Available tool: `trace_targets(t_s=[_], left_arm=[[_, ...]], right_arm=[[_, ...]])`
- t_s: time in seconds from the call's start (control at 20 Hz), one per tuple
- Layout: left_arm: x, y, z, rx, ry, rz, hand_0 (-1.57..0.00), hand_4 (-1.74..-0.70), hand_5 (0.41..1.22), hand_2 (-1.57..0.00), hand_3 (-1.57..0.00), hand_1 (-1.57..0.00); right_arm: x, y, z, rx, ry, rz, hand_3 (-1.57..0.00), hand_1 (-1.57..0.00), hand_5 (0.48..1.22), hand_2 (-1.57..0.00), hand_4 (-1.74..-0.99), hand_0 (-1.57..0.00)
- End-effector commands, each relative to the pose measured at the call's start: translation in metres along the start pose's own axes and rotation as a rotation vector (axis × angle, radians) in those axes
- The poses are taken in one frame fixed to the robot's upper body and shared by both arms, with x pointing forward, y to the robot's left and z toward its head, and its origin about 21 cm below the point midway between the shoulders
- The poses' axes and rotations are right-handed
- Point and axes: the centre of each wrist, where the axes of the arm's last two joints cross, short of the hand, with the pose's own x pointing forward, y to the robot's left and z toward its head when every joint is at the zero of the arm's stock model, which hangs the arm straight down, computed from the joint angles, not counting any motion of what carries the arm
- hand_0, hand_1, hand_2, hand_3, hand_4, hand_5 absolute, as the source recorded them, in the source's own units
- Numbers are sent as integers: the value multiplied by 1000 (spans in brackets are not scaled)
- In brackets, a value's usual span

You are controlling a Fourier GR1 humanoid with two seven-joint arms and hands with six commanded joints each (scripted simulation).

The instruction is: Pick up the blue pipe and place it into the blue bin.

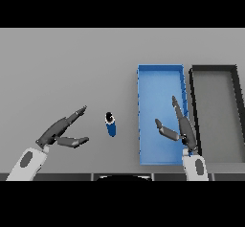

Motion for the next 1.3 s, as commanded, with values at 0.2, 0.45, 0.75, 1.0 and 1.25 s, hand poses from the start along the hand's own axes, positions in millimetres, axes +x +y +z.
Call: trace_targets(t_s=[0.2, 0.45, 0.75, 1.0, 1.25], left_arm=[[-5, -27, -18, -38, -5, -40, 1, -1186, 466, 1, 1, 1], [-16, -53, -42, -67, 17, -5, 1, -1206, 468, 1, 1, 1], [-25, -72, -76, -103, 23, 8, 1, -1152, 459, 1, 1, 1], [-26, -85, -103, -126, -27, 63, 1, -1192, 513, 1, 1, 1], [-24, -92, -116, -86, -68, 120, -100, -1317, 651, -357, -215, -265]], right_arm=[[5, 4, 6, 2, -11, -13, 1, 1, 619, 1, -1223, 1], [5, 4, 11, -6, 6, -12, 1, 1, 622, 1, -1229, 1], [5, 2, 13, -20, 19, -14, 1, 1, 606, 1, -1206, 1], [4, 4, 10, -17, 22, -24, 1, 1, 607, 1, -1207, 1], [3, -1, 15, -25, 12, -30, 1, 1, 605, 1, -1198, 1]])
